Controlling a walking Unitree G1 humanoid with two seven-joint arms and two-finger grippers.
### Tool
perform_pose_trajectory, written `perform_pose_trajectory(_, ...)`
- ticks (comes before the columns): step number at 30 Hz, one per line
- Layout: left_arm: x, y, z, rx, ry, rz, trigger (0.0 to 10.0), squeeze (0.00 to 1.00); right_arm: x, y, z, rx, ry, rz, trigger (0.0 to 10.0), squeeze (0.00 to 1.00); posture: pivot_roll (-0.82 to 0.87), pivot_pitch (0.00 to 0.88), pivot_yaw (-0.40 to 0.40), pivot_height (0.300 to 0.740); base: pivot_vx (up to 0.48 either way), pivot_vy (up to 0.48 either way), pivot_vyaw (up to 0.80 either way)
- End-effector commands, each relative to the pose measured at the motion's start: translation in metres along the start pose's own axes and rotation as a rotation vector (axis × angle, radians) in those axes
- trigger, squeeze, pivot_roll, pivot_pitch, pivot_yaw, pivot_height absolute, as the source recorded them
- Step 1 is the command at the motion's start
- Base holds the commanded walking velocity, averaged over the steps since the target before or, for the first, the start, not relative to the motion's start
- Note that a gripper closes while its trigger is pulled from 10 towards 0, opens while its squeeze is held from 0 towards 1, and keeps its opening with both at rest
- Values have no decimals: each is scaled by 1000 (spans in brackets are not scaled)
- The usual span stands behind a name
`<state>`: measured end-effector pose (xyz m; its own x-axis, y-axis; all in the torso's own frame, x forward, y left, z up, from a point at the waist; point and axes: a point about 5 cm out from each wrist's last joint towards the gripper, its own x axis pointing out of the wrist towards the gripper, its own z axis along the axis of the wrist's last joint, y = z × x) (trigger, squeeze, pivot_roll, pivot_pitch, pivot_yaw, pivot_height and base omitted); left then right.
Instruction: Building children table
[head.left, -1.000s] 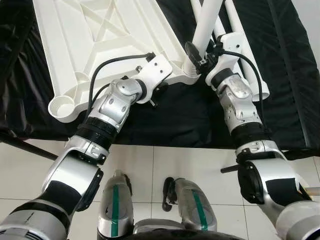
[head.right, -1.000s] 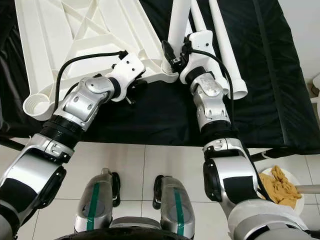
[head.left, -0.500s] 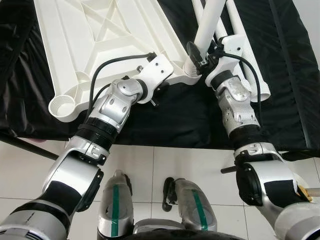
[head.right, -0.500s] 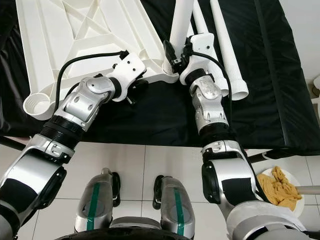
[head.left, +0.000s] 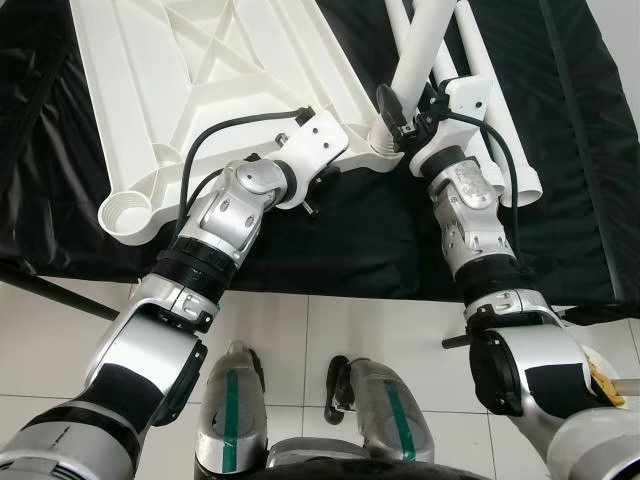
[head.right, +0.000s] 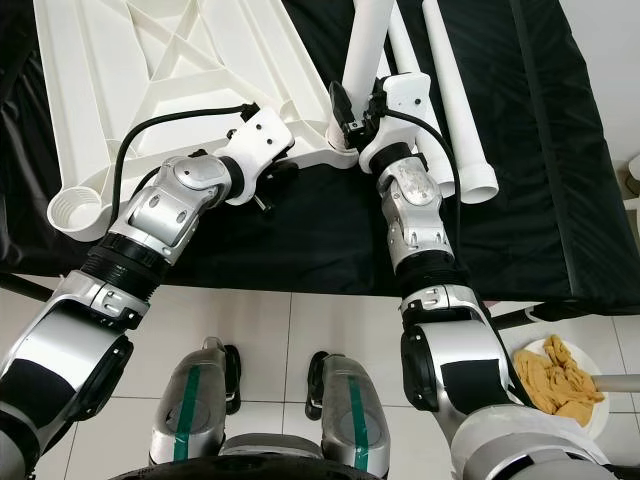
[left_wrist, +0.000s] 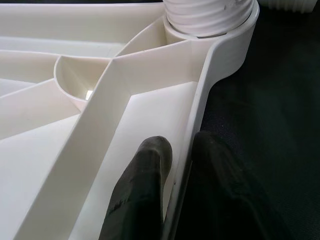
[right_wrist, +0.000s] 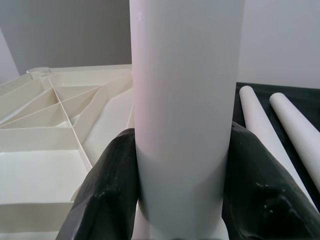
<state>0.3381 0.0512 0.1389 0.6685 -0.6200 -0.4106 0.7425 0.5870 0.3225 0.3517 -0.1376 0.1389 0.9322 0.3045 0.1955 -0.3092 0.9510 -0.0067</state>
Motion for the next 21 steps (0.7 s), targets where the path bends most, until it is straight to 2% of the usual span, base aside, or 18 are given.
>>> perform_pose_trajectory(1,-12,19,16,59,-60,94,10000,0,-47,-21,-62,38,296,-159,10000,0,86,64,-32,740,0,0,0)
perform_pose_trajectory(10,-12,18,17,61,-60,93,10000,0,-48,-10,-63,57,275,-148,10000,0,87,67,-34,740,0,0,0)
perform_pose_trajectory(21,-12,18,17,65,-60,91,10000,0,-48,-9,-63,53,268,-147,10000,0,86,62,-34,740,0,0,0)
